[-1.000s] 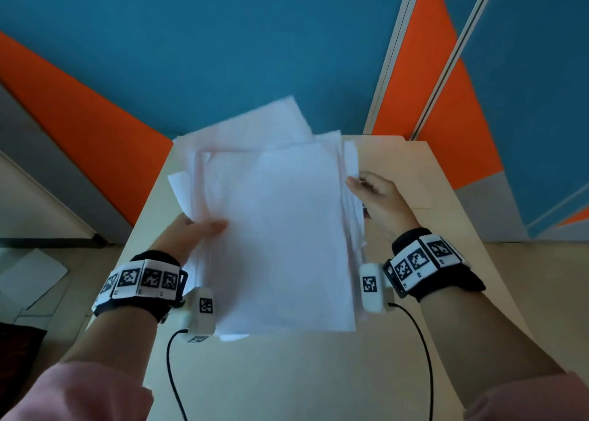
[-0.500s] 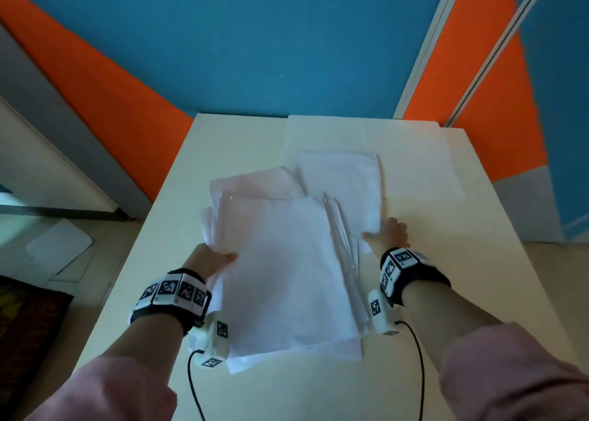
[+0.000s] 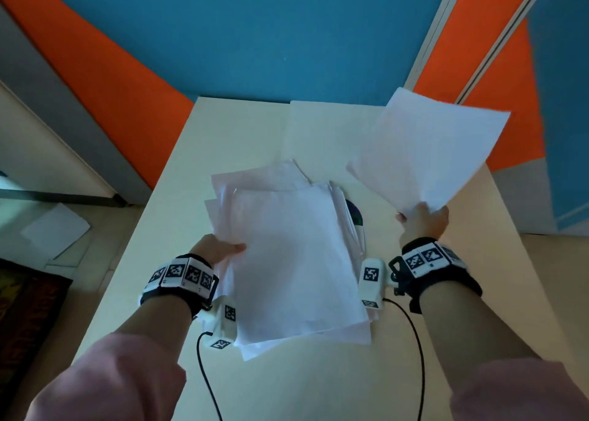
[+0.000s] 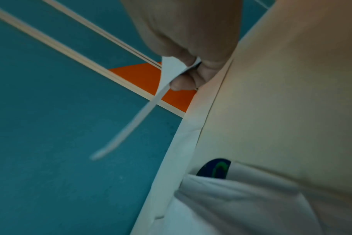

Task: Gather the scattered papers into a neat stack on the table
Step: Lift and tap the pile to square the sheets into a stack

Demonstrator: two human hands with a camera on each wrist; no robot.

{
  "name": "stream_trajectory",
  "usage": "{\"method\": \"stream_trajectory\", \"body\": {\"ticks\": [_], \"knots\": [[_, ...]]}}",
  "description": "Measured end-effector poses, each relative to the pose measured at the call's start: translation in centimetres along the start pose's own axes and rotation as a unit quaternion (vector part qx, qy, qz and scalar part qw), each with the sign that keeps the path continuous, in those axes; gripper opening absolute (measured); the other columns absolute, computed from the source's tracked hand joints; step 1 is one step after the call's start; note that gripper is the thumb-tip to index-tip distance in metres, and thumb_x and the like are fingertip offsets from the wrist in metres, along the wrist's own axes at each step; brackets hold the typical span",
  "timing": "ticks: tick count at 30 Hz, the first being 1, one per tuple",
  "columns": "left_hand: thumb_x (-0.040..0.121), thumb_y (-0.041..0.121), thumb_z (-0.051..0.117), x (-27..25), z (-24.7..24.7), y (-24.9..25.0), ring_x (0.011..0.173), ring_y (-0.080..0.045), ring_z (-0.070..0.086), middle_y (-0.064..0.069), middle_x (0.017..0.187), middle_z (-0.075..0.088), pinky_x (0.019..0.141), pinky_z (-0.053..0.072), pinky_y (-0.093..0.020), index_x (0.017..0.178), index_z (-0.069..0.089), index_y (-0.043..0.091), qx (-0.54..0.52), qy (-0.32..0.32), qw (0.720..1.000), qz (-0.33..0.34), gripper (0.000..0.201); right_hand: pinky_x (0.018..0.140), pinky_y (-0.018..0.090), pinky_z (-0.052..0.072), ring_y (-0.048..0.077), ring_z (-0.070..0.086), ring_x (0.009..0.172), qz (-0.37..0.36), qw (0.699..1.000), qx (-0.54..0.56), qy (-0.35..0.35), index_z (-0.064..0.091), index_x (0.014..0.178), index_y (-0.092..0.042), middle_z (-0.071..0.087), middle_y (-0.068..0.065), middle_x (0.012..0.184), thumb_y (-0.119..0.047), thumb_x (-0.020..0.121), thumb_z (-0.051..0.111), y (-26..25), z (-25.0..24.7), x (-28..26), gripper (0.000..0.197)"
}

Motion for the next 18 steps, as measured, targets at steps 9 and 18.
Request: {"method": "stream_trajectory", "body": {"ticks": [9,18], "knots": [[0.082,0.075,0.029,-2.5,0.8,0.3,0.132,-0.036,0.044,-0.022,0.146,0.042,0.108,0.035,-0.044,0.141,0.041,0.007,-0.147,-0.019,0.989,-0.025,0.091,0.045,0.024,0.040,0.018,0.050,0.061,0.040,0.953,-0.143,-0.265,0.051,0.115,0.002,0.057,0.014,0.091,0.000,0.086,0.043,6.8,0.0,-8.8,0.030],[0.079,0.076,0.038,-4.3,2.4,1.6,0.147,-0.027,0.018,-0.008,0.159,0.017,0.117,0.018,-0.045,0.150,0.020,0.022,-0.240,-0.052,0.969,-0.020,0.091,0.043,0.023,0.047,0.021,0.053,0.073,0.010,0.877,-0.345,-0.335,0.040,0.106,-0.009,0.047,0.005,0.088,-0.006,0.087,0.056,10.7,-0.1,-13.7,0.025]]}}
Point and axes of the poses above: each hand's wrist, its own x-axis towards the middle knuckle, its own z-axis out of the palm, y = z × x, the point moved 8 cm from there along x, towards the middle knuckle
